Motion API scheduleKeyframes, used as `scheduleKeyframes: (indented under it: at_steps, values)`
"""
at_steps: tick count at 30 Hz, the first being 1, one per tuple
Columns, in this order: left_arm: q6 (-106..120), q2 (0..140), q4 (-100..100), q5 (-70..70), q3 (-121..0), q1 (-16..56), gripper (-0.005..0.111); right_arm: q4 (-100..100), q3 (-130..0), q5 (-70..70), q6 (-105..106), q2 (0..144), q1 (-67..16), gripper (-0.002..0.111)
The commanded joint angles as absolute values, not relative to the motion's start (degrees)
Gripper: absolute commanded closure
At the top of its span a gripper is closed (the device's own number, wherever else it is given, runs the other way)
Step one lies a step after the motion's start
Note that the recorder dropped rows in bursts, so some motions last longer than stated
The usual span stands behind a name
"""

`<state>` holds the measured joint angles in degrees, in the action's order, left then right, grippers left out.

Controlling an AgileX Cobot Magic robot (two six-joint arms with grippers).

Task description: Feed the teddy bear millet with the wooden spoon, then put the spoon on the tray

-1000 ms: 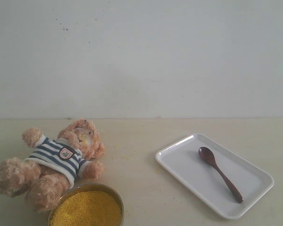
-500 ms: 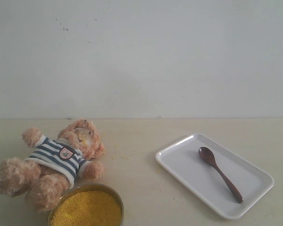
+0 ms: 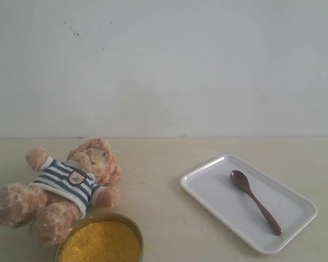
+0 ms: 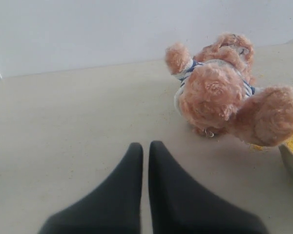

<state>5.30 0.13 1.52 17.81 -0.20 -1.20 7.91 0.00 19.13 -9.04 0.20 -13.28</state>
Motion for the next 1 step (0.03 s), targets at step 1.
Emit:
scheduleKeyframes:
  at_steps: [1]
  values:
    - [5.6,0.0,1.6,17.8,0.0,-0.8,0.103,7.8,0.0,18.7,-8.9,0.0,-13.1,0.108]
